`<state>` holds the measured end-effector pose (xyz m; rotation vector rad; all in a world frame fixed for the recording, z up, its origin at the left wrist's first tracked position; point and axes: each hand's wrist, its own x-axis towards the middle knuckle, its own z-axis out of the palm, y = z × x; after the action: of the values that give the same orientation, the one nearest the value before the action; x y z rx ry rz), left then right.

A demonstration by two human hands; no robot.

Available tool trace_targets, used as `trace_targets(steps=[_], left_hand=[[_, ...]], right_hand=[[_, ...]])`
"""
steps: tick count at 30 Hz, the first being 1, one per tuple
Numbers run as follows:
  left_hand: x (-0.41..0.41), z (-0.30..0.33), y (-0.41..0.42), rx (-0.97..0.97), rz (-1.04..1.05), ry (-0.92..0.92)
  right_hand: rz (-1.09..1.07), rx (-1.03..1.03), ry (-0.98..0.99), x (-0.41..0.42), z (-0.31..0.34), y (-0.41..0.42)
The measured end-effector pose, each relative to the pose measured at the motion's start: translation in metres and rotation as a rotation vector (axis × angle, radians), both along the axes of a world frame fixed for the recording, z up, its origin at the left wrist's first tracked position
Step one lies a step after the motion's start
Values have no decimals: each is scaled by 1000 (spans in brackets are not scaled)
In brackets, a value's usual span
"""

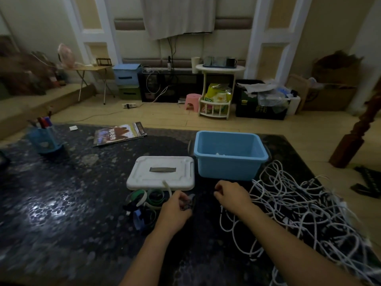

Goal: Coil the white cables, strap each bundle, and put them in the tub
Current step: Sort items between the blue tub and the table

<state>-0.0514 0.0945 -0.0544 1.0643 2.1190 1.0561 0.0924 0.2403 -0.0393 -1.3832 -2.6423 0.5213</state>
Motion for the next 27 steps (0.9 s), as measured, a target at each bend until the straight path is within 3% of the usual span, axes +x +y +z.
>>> trace_targets(steps=[6, 10, 16, 23, 27], left_hand=[[-4, 2, 0, -12, -6, 43], [-3, 2, 0, -22, -15, 35], [-3, 9, 1, -33, -16, 26], [0, 18, 6, 25, -9, 16], [1, 20, 12, 59, 6, -9]], right_hand=[[-31, 150, -202, -23, -1, 4], [-23, -73, -158, -31, 3, 5], [-14, -243, 204, -8, 27, 6], [58, -36, 504, 35, 86, 3], [-51, 87, 763, 37, 125, 27]])
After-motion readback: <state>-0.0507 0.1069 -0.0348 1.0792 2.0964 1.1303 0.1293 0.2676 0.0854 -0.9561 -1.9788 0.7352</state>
